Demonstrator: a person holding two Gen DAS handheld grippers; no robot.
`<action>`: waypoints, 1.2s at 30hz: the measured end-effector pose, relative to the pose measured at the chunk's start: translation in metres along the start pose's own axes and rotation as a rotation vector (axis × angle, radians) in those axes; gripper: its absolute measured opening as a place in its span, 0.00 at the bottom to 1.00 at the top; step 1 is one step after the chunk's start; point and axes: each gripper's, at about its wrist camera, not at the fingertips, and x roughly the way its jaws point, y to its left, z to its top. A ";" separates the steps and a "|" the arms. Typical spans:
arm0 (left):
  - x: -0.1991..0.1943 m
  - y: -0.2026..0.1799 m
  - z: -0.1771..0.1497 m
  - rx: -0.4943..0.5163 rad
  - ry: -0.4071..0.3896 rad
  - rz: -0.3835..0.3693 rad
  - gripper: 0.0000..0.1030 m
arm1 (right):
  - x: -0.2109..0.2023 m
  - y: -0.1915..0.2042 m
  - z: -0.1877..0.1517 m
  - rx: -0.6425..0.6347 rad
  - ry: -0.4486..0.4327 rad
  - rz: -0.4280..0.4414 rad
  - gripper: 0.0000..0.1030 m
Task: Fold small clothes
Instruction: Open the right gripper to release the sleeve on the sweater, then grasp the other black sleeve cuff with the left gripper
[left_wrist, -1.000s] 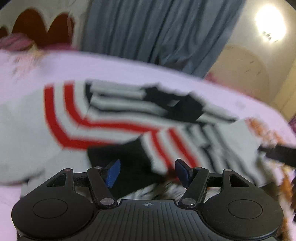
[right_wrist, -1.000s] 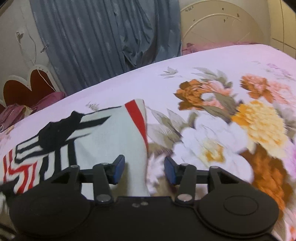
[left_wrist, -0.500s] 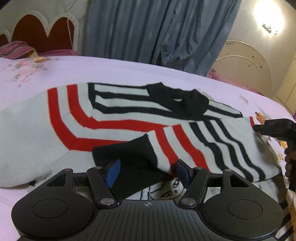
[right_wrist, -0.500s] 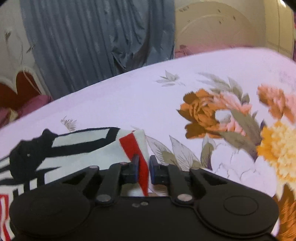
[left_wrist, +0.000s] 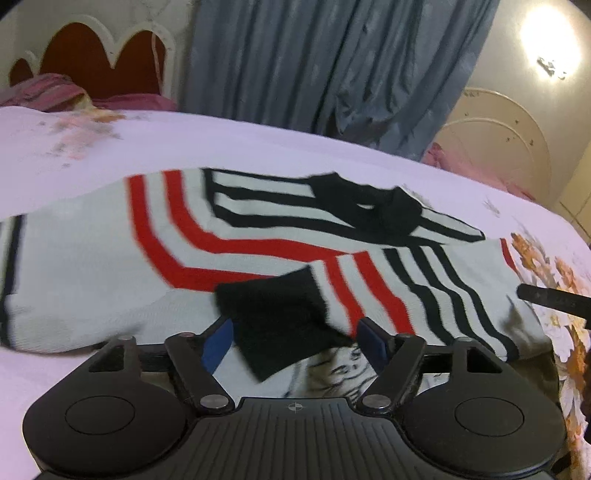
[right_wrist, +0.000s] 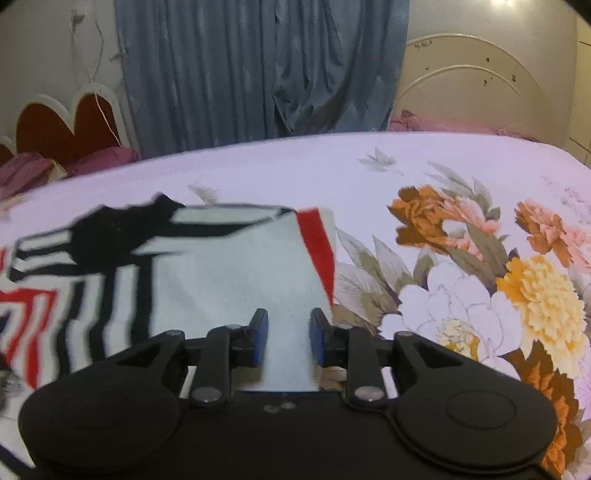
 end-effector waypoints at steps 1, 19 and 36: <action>-0.006 0.005 -0.001 -0.013 -0.005 0.009 0.73 | -0.006 0.007 -0.003 -0.012 -0.005 0.019 0.28; -0.091 0.184 -0.046 -0.391 -0.032 0.144 0.74 | -0.052 0.130 -0.041 -0.068 0.045 0.178 0.41; -0.068 0.345 -0.050 -0.779 -0.203 0.120 0.42 | -0.041 0.231 -0.052 -0.143 0.062 0.197 0.41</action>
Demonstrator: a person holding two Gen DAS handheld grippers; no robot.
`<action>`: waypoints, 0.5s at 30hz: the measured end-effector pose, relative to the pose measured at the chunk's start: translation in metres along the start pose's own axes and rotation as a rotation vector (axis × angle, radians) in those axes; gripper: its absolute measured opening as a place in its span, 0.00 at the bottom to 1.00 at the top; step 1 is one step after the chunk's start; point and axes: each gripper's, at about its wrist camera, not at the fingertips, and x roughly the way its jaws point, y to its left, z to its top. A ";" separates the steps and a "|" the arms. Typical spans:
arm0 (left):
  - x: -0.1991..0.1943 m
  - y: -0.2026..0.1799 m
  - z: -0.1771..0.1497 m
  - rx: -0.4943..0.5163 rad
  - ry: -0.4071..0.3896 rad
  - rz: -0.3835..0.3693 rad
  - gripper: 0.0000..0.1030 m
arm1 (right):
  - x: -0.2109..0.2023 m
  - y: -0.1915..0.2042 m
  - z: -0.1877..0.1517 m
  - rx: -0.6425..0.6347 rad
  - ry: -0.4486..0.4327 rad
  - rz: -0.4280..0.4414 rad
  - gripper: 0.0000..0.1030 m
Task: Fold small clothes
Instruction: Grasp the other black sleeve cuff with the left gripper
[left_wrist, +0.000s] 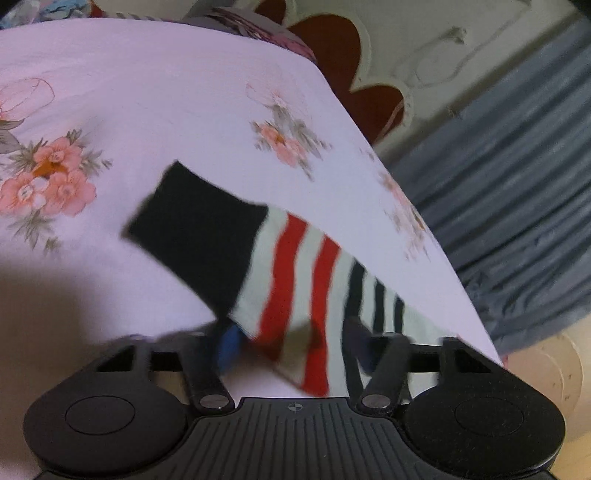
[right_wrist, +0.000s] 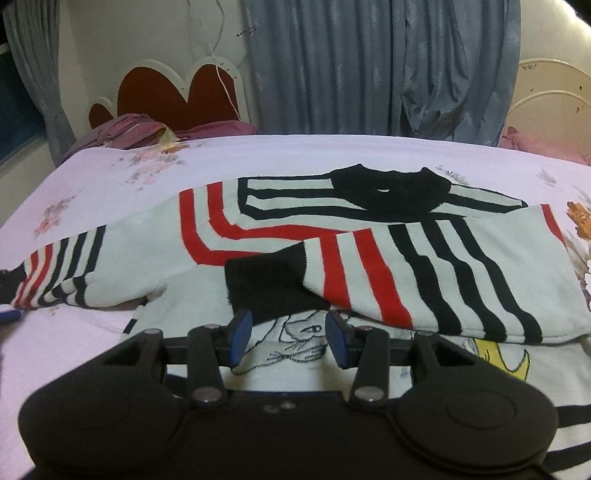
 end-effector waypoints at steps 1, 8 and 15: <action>0.005 0.002 0.003 -0.015 -0.004 0.004 0.36 | 0.003 0.000 0.001 0.001 0.001 -0.009 0.41; 0.008 -0.019 0.007 0.060 -0.071 -0.019 0.18 | 0.022 -0.005 0.016 0.022 -0.013 -0.052 0.41; -0.020 -0.114 -0.006 0.348 -0.136 -0.181 0.15 | 0.046 -0.010 0.012 -0.004 0.040 -0.068 0.43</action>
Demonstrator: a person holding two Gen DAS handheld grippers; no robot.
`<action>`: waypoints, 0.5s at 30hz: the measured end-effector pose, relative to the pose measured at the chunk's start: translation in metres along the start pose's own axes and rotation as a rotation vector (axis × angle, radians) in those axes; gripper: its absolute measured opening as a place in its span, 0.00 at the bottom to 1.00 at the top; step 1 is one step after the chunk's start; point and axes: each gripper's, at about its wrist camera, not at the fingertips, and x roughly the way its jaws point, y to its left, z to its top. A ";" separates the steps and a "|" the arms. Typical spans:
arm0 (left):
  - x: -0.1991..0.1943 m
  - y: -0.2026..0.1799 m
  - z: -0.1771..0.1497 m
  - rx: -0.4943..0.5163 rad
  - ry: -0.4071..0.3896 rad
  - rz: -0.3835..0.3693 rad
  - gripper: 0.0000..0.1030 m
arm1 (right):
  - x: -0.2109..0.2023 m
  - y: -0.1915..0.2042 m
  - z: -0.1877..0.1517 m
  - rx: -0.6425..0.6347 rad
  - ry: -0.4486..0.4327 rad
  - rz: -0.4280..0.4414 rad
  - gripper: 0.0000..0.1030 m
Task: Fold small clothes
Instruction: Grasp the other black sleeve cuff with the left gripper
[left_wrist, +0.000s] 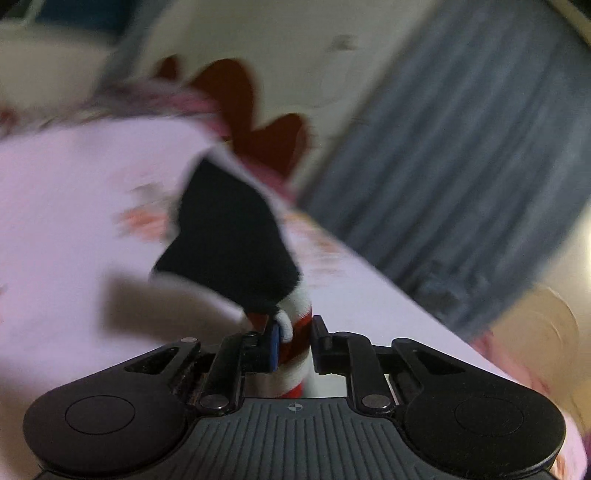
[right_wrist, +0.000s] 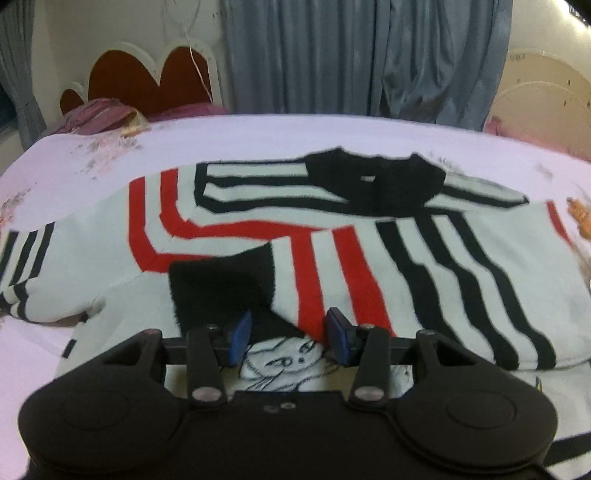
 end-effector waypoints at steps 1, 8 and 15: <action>0.001 -0.019 0.000 0.034 0.002 -0.041 0.15 | -0.003 -0.003 0.001 0.017 -0.009 0.017 0.43; 0.028 -0.147 -0.044 0.257 0.121 -0.289 0.04 | -0.040 -0.046 0.005 0.145 -0.078 0.052 0.43; 0.048 -0.202 -0.107 0.357 0.295 -0.288 0.04 | -0.058 -0.094 -0.006 0.204 -0.072 0.064 0.51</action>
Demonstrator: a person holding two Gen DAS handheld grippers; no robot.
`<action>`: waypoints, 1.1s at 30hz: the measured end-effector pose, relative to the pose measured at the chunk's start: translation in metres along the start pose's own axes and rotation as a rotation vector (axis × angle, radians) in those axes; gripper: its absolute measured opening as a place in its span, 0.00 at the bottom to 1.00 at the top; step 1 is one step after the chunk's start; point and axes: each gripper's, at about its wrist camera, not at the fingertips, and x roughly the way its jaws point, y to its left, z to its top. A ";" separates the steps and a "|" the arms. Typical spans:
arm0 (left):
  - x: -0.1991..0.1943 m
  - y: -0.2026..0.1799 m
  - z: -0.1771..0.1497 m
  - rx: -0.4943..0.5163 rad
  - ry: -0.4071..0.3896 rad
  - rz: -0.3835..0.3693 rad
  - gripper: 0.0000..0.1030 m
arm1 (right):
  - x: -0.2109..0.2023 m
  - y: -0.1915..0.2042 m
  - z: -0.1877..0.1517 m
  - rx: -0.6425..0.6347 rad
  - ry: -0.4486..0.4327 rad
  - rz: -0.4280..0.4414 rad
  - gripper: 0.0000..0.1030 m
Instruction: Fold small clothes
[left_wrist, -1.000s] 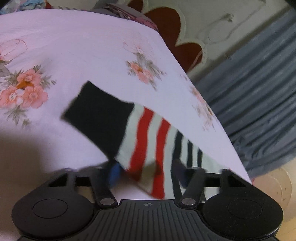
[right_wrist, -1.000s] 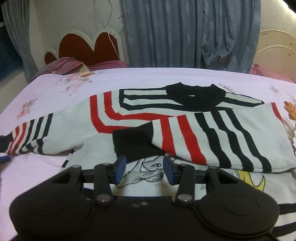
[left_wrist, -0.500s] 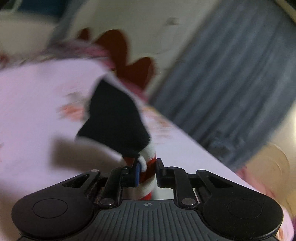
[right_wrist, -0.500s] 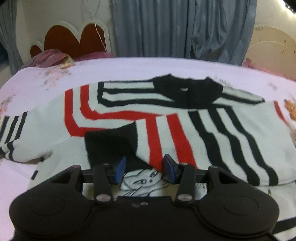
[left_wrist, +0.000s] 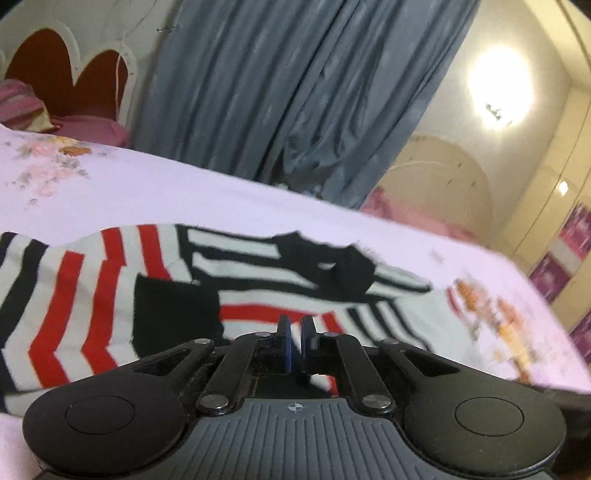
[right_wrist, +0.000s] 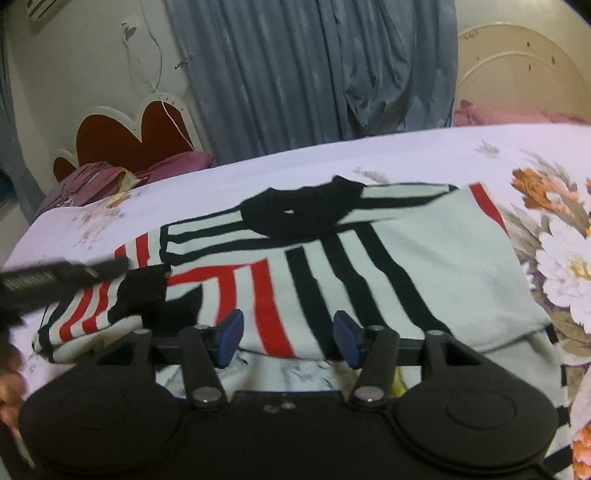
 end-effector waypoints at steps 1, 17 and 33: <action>-0.002 0.000 -0.001 0.007 0.007 0.017 0.04 | 0.001 -0.002 0.000 0.003 0.004 0.008 0.51; -0.072 0.125 -0.009 -0.145 -0.061 0.375 0.24 | 0.086 0.093 0.014 -0.022 0.146 0.274 0.51; -0.077 0.148 -0.019 -0.176 -0.054 0.386 0.39 | 0.102 0.124 0.027 -0.058 0.098 0.270 0.12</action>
